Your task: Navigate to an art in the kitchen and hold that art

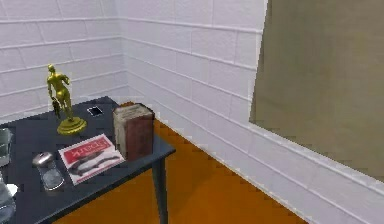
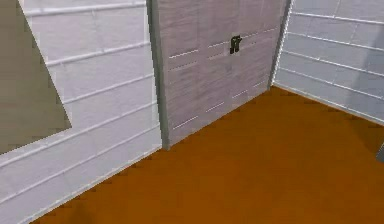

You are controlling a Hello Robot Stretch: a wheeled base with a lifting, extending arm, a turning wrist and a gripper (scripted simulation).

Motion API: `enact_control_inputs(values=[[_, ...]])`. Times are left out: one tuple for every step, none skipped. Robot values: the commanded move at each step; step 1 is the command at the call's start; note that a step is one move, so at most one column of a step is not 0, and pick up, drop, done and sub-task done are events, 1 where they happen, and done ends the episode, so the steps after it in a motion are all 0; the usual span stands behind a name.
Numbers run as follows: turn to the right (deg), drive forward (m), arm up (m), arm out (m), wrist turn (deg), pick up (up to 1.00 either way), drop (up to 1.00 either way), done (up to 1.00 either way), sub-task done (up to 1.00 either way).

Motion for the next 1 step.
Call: enact_control_inputs(values=[[45.0, 0.00, 0.00, 0.00, 0.0, 0.00, 0.00, 0.00, 0.00]])
